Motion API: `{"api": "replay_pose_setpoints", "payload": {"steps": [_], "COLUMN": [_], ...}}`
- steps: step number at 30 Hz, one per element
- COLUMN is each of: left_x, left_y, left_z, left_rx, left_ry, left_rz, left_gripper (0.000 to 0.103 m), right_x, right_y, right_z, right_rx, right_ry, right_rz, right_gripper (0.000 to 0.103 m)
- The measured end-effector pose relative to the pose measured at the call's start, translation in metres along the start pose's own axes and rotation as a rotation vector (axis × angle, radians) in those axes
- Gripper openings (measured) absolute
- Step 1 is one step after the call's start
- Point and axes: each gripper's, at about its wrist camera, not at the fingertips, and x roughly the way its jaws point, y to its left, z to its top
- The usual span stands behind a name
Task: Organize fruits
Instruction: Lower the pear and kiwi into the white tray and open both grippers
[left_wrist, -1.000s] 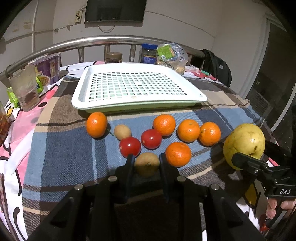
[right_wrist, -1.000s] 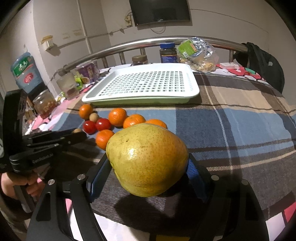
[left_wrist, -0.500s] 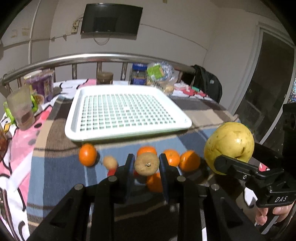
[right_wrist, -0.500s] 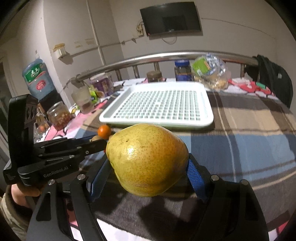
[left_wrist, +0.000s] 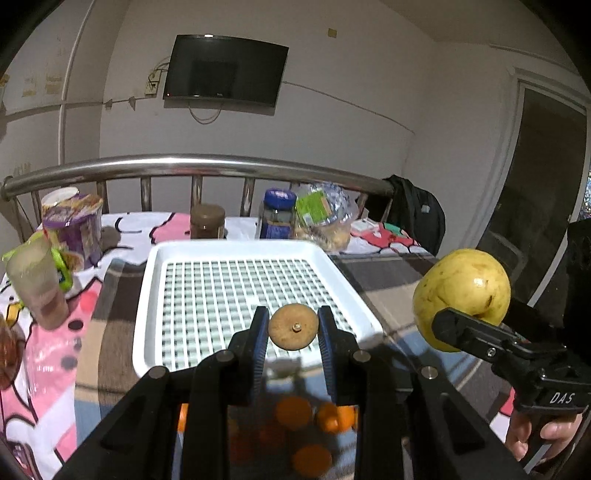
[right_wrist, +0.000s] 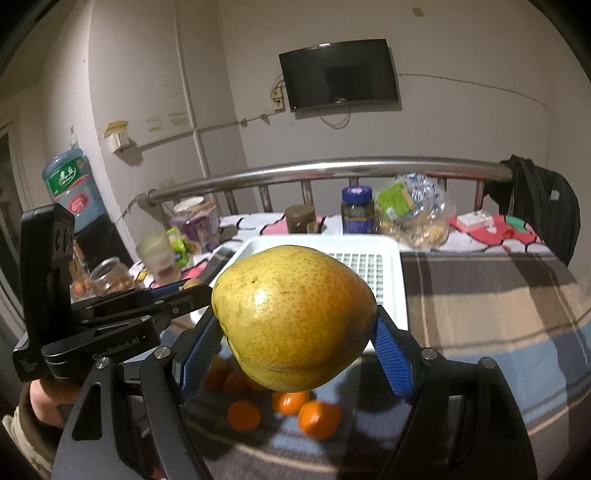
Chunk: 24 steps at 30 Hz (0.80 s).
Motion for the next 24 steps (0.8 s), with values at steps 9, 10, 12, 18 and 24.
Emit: {"api": "replay_pose_setpoints", "payload": {"steps": [9, 10, 12, 18, 24], "left_x": [0.050, 0.058, 0.075, 0.133, 0.178], "left_y": [0.011, 0.014, 0.019, 0.038, 0.057], "left_z": [0.039, 0.042, 0.043, 0.037, 0.025], "left_rx": [-0.007, -0.009, -0.013, -0.043, -0.092], "left_ry": [0.026, 0.035, 0.061, 0.179, 0.296], "left_rz": [0.062, 0.072, 0.099, 0.150, 0.187], "left_gripper": [0.029, 0.029, 0.029, 0.029, 0.029], "right_x": [0.054, 0.062, 0.079, 0.139, 0.194], "right_y": [-0.030, -0.033, -0.038, -0.053, -0.065], "right_z": [0.040, 0.042, 0.046, 0.048, 0.043], "right_rx": [0.065, 0.069, 0.081, 0.088, 0.095], "right_ry": [0.048, 0.058, 0.084, 0.174, 0.282], "right_rz": [-0.003, -0.004, -0.015, -0.076, -0.130], "right_gripper": [0.078, 0.078, 0.078, 0.078, 0.078]}}
